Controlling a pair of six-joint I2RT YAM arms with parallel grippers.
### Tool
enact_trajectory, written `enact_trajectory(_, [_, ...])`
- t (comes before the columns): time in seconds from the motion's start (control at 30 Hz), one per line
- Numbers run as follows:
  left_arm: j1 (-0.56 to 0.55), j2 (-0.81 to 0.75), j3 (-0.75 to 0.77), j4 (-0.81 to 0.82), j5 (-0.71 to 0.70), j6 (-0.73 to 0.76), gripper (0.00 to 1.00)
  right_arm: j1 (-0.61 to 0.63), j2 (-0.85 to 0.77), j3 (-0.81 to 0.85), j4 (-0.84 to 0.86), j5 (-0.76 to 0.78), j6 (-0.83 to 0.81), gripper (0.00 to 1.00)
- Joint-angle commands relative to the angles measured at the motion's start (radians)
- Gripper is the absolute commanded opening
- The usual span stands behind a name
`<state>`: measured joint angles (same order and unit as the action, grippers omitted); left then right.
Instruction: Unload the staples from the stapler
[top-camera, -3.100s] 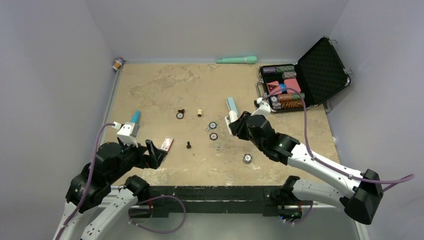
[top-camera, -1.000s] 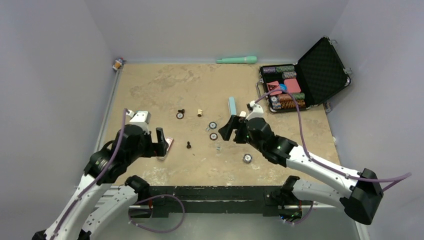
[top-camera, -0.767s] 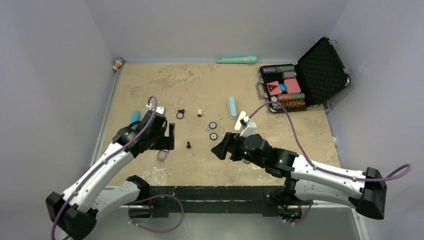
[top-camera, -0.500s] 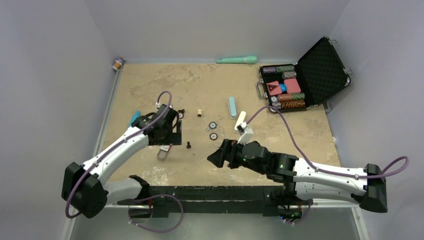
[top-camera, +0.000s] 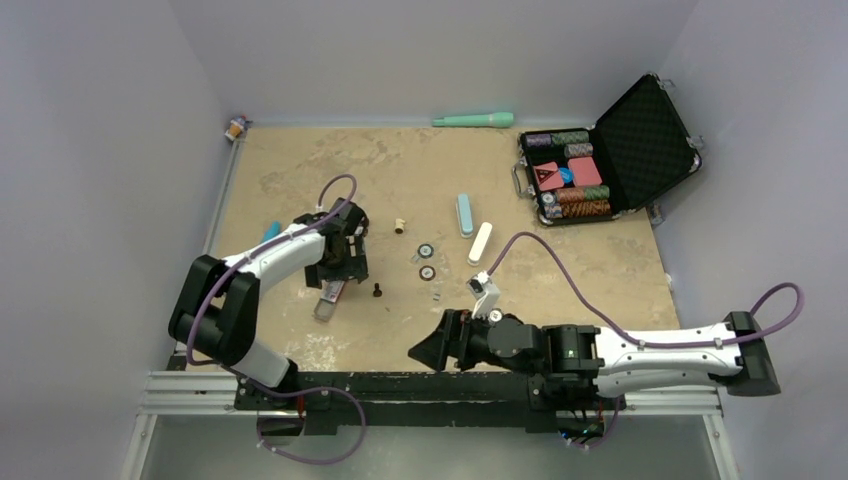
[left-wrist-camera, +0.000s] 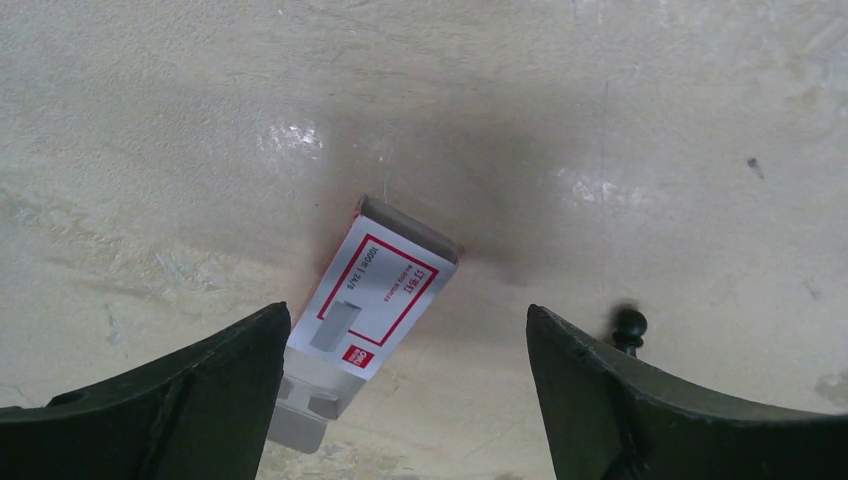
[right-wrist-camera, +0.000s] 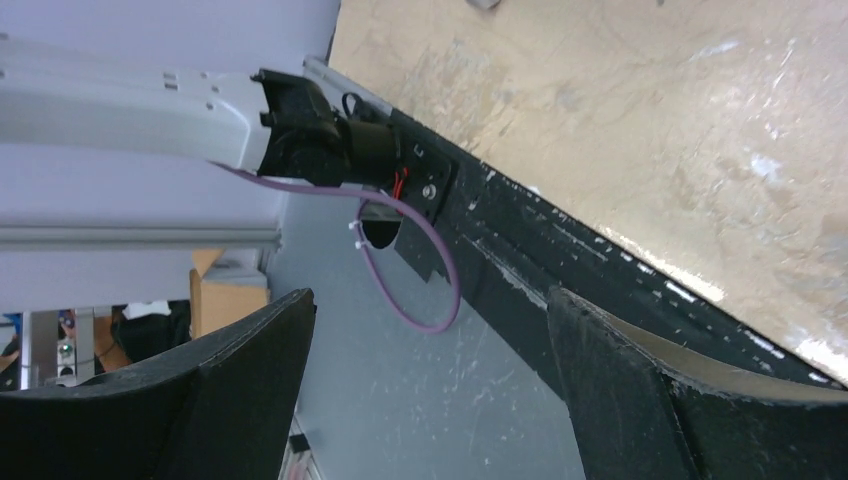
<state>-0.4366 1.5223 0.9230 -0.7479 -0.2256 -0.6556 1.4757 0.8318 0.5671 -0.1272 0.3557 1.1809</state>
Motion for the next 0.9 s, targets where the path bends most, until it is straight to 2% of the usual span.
enact_trajectory(0.0, [0.026, 0.027, -0.003, 0.057, 0.018, -0.025, 0.90, 0.056, 0.036, 0.015, 0.014, 0.072, 0.066, 0.91])
enact_trajectory(0.3, [0.044, 0.038, 0.004, 0.010, 0.029, -0.074, 0.84, 0.088, 0.156, 0.063, 0.052, 0.077, 0.059, 0.92])
enact_trajectory(0.53, [0.044, 0.116, 0.085, -0.089, 0.046, -0.073, 0.85, 0.103, 0.142, 0.077, 0.031, 0.086, 0.062, 0.92])
enact_trajectory(0.67, [0.044, 0.124, 0.099, -0.079, 0.129, -0.074, 0.79, 0.110, 0.124, 0.075, 0.027, 0.093, 0.070, 0.92])
enact_trajectory(0.87, [0.039, 0.081, 0.057, -0.007, 0.273, -0.146, 0.75, 0.116, 0.118, 0.080, 0.010, 0.098, 0.074, 0.92])
